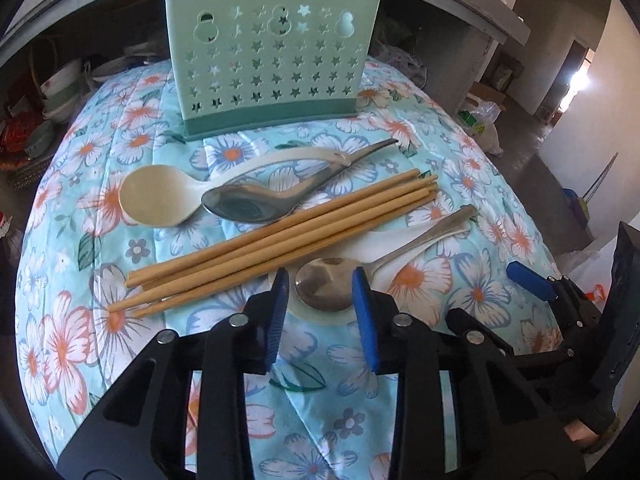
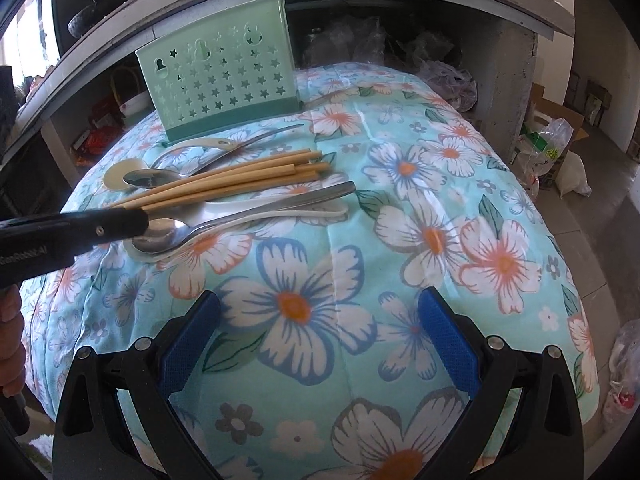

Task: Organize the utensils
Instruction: 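Move the left gripper toward the metal spoon on the white ceramic spoon, then close the left gripper on the metal spoon handle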

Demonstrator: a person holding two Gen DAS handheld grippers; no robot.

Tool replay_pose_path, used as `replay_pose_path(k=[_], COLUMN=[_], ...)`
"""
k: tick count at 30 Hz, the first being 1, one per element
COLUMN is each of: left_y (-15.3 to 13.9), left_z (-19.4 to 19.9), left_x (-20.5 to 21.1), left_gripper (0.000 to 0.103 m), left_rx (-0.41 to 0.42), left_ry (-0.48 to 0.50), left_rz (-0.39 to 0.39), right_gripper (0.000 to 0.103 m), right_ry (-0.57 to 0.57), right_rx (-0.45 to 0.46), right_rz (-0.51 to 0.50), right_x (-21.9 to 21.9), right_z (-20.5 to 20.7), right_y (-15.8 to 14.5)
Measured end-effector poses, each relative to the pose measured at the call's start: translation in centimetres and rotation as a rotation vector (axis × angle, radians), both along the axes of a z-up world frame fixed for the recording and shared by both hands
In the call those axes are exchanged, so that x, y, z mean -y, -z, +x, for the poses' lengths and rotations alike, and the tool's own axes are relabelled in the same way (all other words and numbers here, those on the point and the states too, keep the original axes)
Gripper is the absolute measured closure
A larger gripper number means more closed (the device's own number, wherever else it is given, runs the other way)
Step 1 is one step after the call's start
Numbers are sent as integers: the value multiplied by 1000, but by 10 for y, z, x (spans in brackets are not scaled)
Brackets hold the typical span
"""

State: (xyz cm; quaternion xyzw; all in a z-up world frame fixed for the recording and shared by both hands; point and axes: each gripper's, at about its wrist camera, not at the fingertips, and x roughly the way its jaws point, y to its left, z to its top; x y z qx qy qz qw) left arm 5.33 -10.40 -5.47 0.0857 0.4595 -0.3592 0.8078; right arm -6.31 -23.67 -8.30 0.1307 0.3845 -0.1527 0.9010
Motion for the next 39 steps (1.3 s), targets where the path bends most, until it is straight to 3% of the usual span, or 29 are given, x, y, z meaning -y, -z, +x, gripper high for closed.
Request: replay_pose_path(k=[12, 14, 21, 30, 35, 39], left_y=[11, 11, 12, 7, 7, 6], left_z=[16, 16, 12, -12, -20, -28], left_x=[8, 8, -9, -27, -29, -27], left_gripper=[80, 80, 95, 96, 96, 96], left_rx=[-70, -103, -211, -302, -396, -419], left_ry=[-6, 10, 15, 92, 129, 144], left_rz=[-24, -45, -138, -225, -303, -320], right_gripper=[6, 6, 6, 6, 6, 6], right_ry=[1, 2, 19, 67, 91, 98], right_rx=[1, 1, 3, 22, 33, 39], right_rz=[8, 7, 26, 33, 39, 31], right_x=[2, 2, 4, 12, 15, 15], right_z=[1, 1, -3, -15, -20, -25], right_y=[0, 0, -2, -9, -12, -14])
